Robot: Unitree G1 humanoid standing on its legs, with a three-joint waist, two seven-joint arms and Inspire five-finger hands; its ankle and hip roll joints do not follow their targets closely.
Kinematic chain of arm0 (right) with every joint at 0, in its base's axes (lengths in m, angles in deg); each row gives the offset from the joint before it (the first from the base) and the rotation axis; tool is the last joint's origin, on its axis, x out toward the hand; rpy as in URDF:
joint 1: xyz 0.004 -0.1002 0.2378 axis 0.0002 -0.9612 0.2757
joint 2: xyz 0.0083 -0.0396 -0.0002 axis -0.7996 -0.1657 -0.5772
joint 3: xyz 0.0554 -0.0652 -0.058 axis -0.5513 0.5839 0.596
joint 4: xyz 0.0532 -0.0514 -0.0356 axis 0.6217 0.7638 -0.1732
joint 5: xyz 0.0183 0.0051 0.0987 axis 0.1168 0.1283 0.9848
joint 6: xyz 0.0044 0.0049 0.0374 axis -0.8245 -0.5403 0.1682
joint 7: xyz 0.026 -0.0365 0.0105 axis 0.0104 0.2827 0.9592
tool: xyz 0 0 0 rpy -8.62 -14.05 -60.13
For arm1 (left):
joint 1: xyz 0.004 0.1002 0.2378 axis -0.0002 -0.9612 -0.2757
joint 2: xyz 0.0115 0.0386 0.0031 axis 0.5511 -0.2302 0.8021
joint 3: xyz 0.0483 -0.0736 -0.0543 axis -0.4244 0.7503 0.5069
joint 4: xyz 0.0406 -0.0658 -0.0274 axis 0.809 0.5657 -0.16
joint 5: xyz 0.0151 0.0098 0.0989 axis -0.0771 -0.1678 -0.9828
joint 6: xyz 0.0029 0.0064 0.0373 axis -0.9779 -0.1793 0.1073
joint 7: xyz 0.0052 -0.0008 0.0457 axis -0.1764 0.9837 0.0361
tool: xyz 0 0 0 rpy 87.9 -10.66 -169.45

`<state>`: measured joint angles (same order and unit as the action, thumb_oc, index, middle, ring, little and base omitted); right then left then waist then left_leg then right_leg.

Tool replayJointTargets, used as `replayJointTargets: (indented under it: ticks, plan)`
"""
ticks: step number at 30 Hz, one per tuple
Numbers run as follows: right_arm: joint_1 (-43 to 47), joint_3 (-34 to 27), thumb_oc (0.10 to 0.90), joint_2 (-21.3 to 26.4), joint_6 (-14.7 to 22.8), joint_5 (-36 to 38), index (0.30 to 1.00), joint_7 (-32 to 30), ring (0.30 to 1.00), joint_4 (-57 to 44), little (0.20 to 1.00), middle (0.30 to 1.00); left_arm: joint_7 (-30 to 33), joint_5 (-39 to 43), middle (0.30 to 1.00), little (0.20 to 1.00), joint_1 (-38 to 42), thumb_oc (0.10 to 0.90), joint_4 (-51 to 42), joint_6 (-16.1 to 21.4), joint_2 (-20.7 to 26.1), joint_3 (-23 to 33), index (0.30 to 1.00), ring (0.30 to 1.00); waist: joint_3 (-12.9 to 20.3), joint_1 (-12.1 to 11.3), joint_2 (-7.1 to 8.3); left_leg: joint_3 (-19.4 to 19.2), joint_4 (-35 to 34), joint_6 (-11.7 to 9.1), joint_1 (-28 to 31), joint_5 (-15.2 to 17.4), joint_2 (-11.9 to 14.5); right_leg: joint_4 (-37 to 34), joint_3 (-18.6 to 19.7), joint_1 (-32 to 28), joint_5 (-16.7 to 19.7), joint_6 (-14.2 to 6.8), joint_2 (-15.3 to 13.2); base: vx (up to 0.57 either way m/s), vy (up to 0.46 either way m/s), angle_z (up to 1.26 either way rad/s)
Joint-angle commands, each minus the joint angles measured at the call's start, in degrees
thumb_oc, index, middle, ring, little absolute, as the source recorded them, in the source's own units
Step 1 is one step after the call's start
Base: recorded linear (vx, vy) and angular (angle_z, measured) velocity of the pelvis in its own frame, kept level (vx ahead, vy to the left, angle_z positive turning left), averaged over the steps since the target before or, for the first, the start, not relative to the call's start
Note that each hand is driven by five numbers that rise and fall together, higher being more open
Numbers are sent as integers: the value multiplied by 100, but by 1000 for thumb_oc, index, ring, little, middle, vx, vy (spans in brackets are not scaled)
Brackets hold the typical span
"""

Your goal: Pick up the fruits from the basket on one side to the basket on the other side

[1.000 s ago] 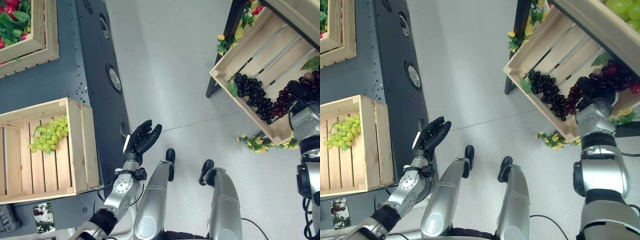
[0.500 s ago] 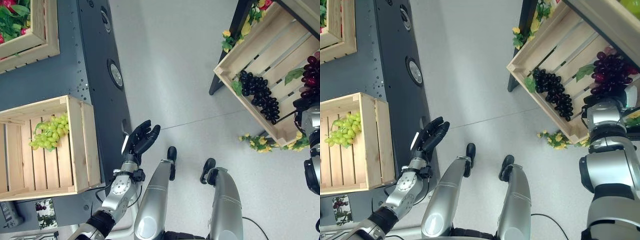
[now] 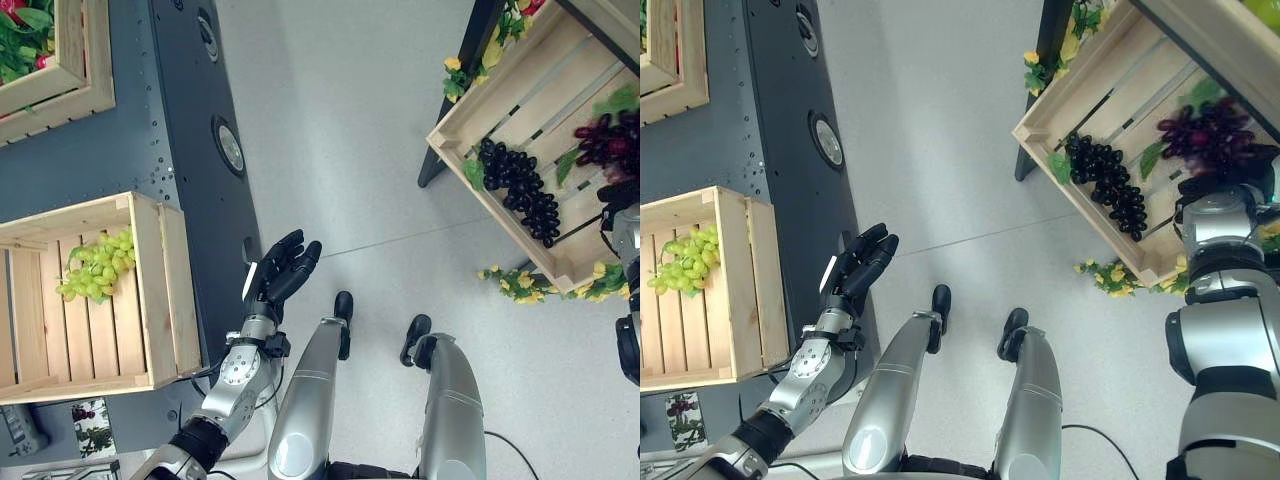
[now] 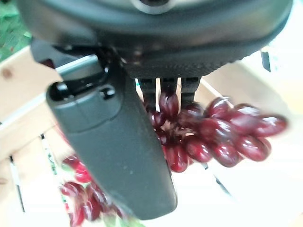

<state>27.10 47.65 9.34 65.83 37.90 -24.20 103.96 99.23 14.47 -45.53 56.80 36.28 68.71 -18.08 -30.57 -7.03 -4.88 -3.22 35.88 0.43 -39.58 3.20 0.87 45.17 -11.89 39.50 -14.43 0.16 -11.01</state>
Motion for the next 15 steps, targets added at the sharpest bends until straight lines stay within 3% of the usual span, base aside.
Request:
replayJointTargets:
  ticks: [1, 8, 9, 10, 12, 13, 14, 15]
  plan:
    - [471, 168, 800, 928, 680, -78, 900, -576, 900, -451, 900, 900, -1, -125, 900, 900, -137, 800, -693, 549, 117, 209, 900, 900, 78, 63, 26, -166, 321, 93, 385, 753, 13, -51, -179, -411, 341, 42, -10, 0, 0, 0]
    - [451, 68, 800, 879, 987, 63, 900, -411, 900, -446, 900, 900, -35, -119, 900, 900, -121, 800, -678, 562, 93, 209, 900, 900, 78, 80, 32, -200, 410, 111, 531, 833, 30, 52, -164, -530, 273, 59, -57, 1, 9, 0]
    - [489, 53, 800, 900, 993, 75, 900, -387, 900, -441, 900, 900, -26, -115, 900, 900, -85, 800, -682, 563, 101, 212, 900, 900, 78, 85, 35, -239, 326, 153, 468, 650, 39, -46, -234, -478, 443, 129, -71, 0, 0, 0]
    - [474, 63, 800, 895, 991, 75, 900, -379, 900, -435, 900, 900, -24, -114, 900, 900, -106, 800, -678, 557, 97, 203, 900, 900, 78, 87, 34, -203, 398, 118, 555, 822, 26, 35, -171, -552, 290, 62, -59, -72, 20, 1]
    - [518, 63, 800, 896, 1023, 147, 900, -336, 900, -442, 900, 900, 28, -144, 900, 900, -79, 800, -710, 536, 88, 184, 900, 900, 78, 92, 41, -252, 314, 157, 525, 662, 41, -64, -232, -531, 436, 128, -76, 0, 0, 0]
    - [503, 72, 800, 889, 1022, 146, 900, -322, 900, -435, 900, 900, 25, -138, 900, 900, -105, 800, -699, 536, 84, 175, 900, 900, 78, 95, 41, -217, 386, 119, 613, 836, 31, 19, -165, -602, 281, 62, -64, 0, 0, 0]
    - [502, 45, 800, 876, 1027, 125, 900, -292, 900, -444, 900, 900, 2, -124, 900, 900, -94, 800, -690, 545, 89, 197, 900, 900, 78, 96, 44, -265, 296, 155, 573, 670, 44, -85, -228, -575, 430, 128, -71, 83, 18, 1]
    - [485, 60, 800, 858, 1030, 140, 900, -281, 900, -442, 900, 900, -5, -119, 900, 900, -120, 800, -671, 554, 80, 187, 900, 900, 78, 95, 44, -230, 363, 120, 669, 845, 35, -8, -162, -653, 277, 64, -62, -69, 44, 1]
